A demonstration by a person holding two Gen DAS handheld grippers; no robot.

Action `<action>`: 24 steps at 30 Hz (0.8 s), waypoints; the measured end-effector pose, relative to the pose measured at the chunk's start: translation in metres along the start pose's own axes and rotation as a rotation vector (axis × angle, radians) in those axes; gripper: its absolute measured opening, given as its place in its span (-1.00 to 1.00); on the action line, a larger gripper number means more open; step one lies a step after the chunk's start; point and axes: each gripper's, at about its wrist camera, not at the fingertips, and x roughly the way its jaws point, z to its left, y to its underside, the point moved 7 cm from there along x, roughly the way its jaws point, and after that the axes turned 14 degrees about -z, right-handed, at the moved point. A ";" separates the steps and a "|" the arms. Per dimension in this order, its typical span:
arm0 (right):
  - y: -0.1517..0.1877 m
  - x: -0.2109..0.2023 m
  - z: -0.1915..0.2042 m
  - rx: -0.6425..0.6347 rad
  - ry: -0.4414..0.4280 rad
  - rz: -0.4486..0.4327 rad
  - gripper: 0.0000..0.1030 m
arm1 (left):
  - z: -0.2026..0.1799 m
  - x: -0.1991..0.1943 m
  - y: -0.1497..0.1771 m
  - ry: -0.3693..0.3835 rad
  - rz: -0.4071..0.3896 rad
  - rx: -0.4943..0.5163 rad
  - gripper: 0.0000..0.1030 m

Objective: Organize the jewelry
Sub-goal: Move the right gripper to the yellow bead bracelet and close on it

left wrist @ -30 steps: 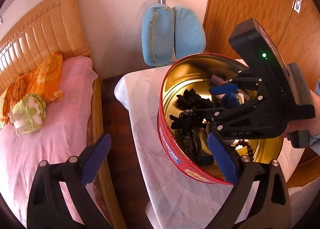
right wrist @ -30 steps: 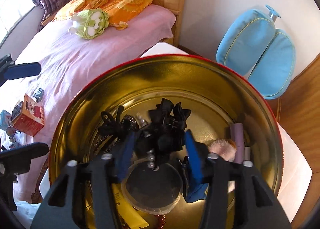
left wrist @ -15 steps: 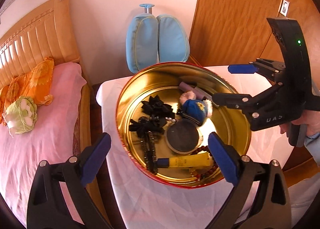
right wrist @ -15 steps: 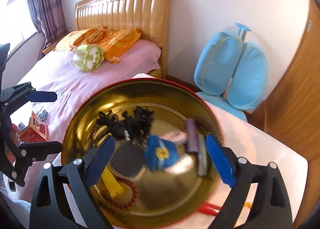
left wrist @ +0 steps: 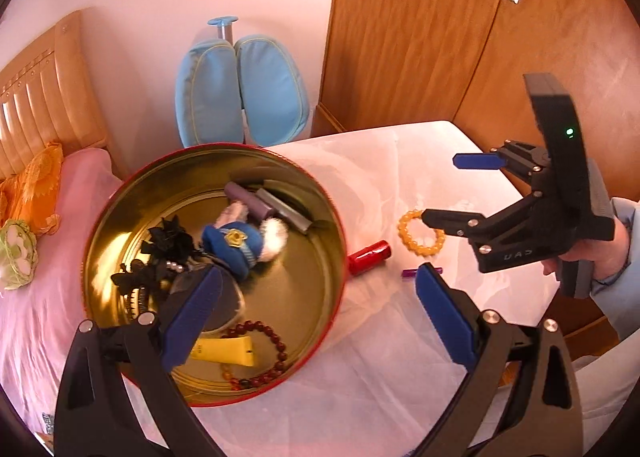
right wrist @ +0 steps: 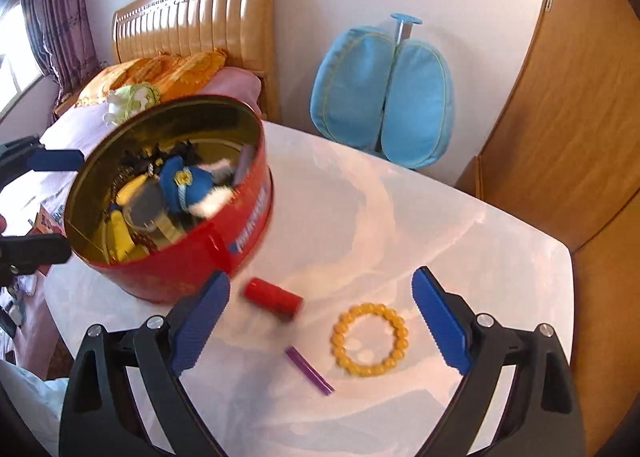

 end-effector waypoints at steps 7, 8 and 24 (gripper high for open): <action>0.054 0.015 -0.045 0.059 0.048 0.097 0.81 | -0.068 0.019 0.008 0.115 0.036 0.110 0.84; 0.060 0.018 -0.049 0.061 0.056 0.104 0.81 | -0.076 0.021 0.009 0.129 0.041 0.124 0.84; 0.088 0.061 -0.075 0.029 0.033 0.178 0.45 | -0.136 0.079 0.061 0.216 0.152 0.112 0.84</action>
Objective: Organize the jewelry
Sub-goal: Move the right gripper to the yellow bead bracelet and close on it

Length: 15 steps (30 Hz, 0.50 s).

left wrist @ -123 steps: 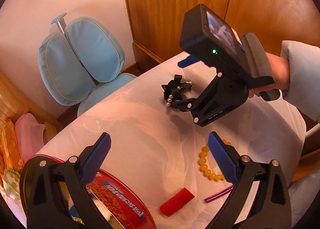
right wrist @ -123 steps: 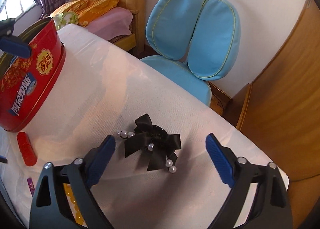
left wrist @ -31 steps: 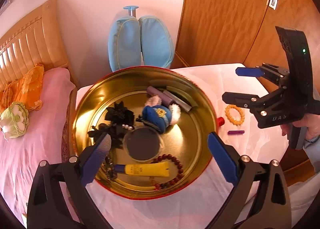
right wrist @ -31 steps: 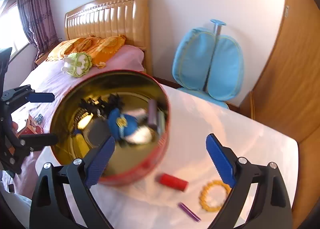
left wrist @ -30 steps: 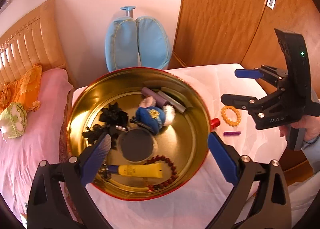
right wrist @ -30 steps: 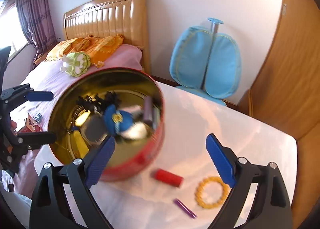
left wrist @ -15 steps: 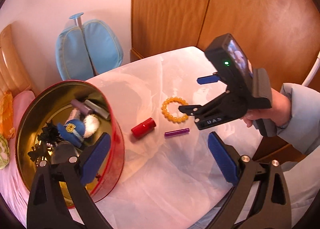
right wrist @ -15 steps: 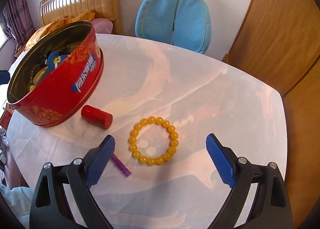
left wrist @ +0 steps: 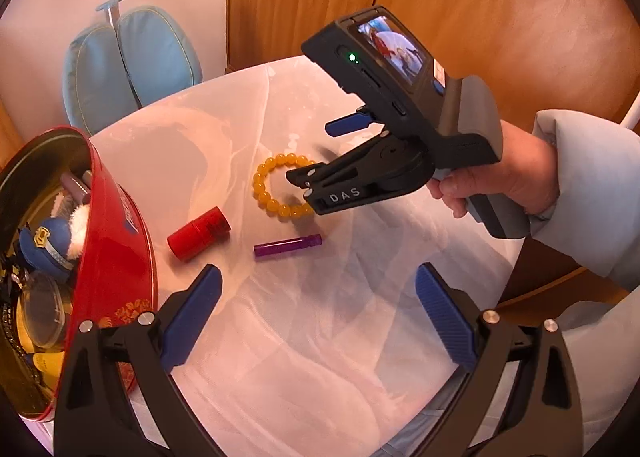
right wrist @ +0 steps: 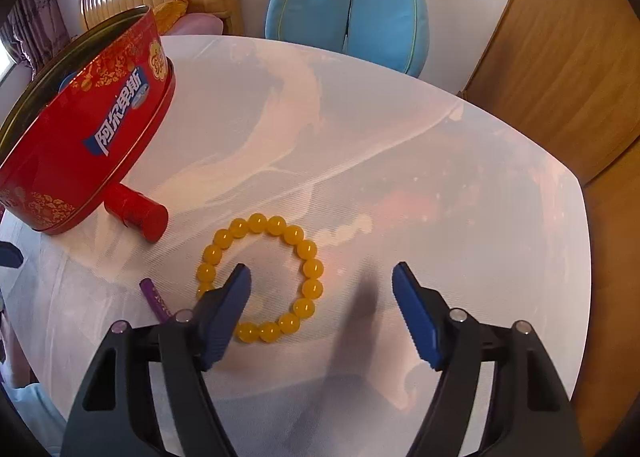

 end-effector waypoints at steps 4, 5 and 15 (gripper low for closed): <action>0.005 0.010 0.005 -0.013 -0.034 0.016 0.20 | 0.000 0.010 0.007 -0.020 0.017 -0.025 0.84; 0.004 0.010 0.006 -0.011 -0.047 0.006 0.10 | 0.000 0.010 0.008 -0.024 0.016 -0.029 0.84; 0.010 -0.024 0.021 0.013 -0.145 -0.012 -0.76 | 0.005 -0.010 -0.006 -0.065 -0.023 -0.017 0.84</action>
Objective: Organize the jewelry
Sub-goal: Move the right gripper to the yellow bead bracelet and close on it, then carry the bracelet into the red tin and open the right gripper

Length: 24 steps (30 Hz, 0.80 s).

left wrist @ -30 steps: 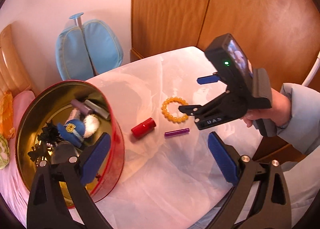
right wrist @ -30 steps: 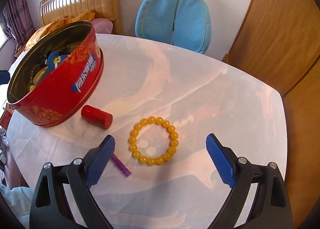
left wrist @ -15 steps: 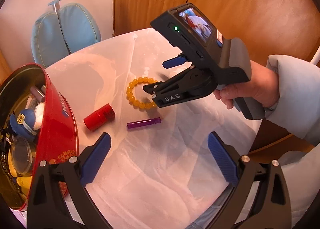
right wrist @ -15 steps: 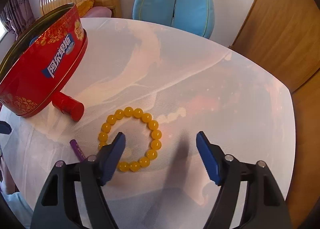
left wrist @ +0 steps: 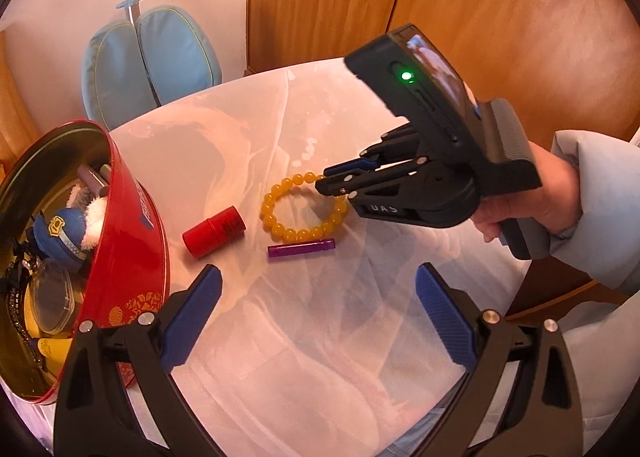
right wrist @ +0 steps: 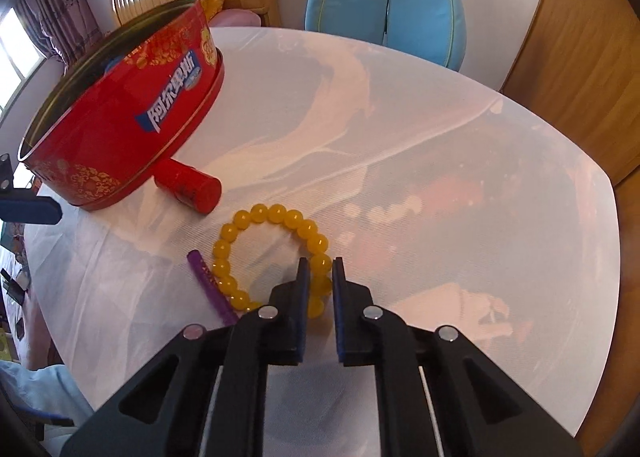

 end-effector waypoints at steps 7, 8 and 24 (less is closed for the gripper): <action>-0.030 -0.067 0.007 0.027 0.023 -0.146 -0.76 | 0.022 -0.032 -0.010 -0.023 -0.036 -0.001 0.84; -0.036 -0.073 0.010 0.032 0.026 -0.167 -0.76 | 0.027 -0.037 -0.012 -0.033 -0.041 -0.002 0.84; -0.139 -0.082 0.144 -0.057 -0.168 -0.335 -0.76 | 0.140 -0.131 -0.004 -0.226 -0.122 -0.071 0.84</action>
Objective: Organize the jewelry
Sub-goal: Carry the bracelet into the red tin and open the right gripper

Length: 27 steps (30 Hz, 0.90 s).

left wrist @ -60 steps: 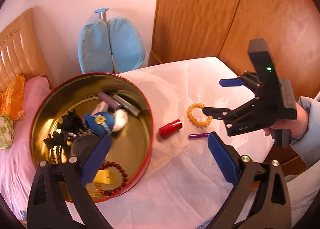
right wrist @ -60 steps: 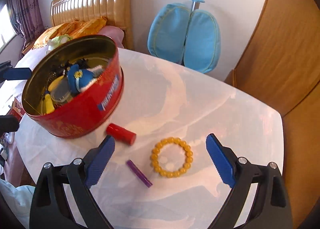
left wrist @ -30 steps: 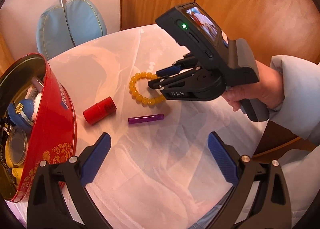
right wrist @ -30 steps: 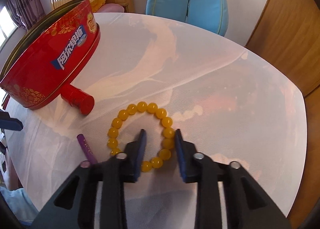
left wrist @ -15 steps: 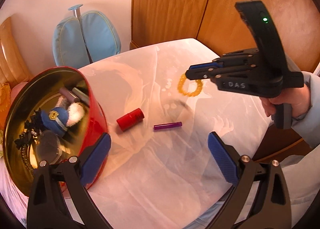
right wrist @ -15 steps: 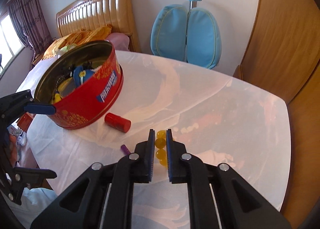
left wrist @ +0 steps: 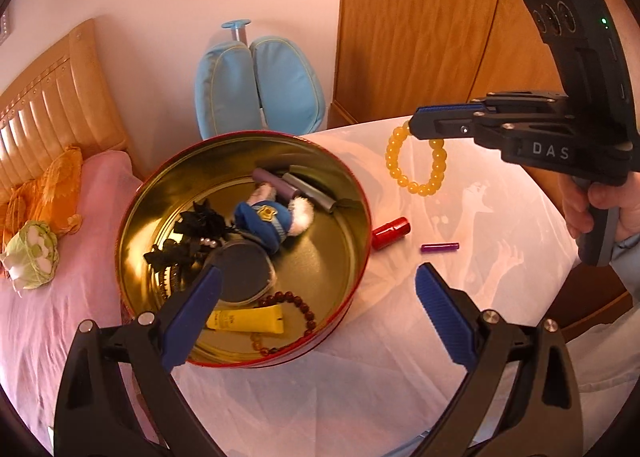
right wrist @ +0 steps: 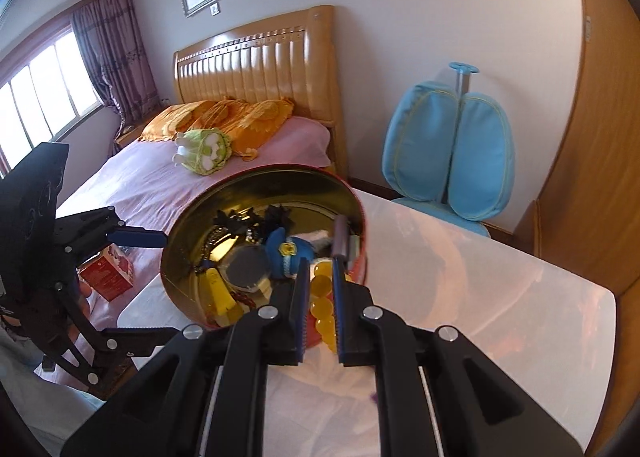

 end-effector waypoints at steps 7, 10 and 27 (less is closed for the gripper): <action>0.019 0.048 0.050 -0.052 -0.084 0.096 -0.76 | 0.037 -0.013 0.019 -0.028 0.006 -0.053 0.84; 0.028 0.065 0.059 -0.051 -0.088 0.146 -0.76 | 0.048 -0.017 0.025 -0.036 0.000 -0.076 0.84; 0.026 0.088 0.061 -0.016 -0.046 0.183 -0.76 | 0.080 -0.020 0.040 -0.033 -0.020 -0.138 0.84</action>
